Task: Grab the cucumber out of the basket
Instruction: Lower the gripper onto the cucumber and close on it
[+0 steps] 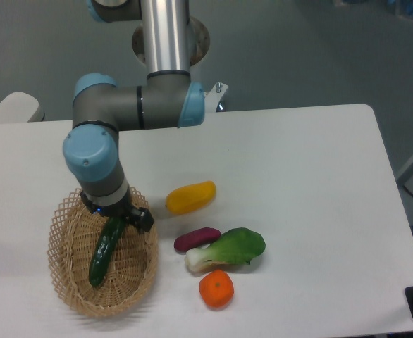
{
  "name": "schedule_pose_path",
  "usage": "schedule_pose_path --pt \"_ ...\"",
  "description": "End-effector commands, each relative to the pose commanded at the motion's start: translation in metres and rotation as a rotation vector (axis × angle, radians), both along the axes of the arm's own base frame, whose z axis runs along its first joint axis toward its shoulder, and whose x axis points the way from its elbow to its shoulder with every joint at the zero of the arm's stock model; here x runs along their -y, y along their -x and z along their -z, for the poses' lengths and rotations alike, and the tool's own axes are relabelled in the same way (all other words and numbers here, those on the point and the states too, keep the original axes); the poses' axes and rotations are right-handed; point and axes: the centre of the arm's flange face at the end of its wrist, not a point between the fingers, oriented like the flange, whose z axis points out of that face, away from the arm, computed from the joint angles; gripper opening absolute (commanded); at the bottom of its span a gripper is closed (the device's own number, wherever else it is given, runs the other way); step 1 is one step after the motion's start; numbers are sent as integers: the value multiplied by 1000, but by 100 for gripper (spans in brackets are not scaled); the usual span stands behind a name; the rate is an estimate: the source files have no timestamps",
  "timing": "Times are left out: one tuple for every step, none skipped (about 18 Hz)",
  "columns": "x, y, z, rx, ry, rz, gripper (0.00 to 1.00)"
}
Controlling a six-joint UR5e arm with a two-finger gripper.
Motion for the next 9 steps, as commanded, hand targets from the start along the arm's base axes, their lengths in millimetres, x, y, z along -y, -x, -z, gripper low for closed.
schedule_pose_path --pt "-3 -4 3 -1 -3 -2 100" --pt "-6 -5 4 -4 -10 0 100" --pt "-8 -5 6 -4 -10 0 100" --pt "-9 -5 9 -3 -7 -2 100" --pt "-10 -6 12 -3 -4 0 100" --pt "-13 -11 17 -5 -3 9 100" --pt "-14 -11 18 -8 -10 8 100" --pt "-15 -12 20 -8 -12 12 100" --pt "-15 -10 22 -9 -10 12 100"
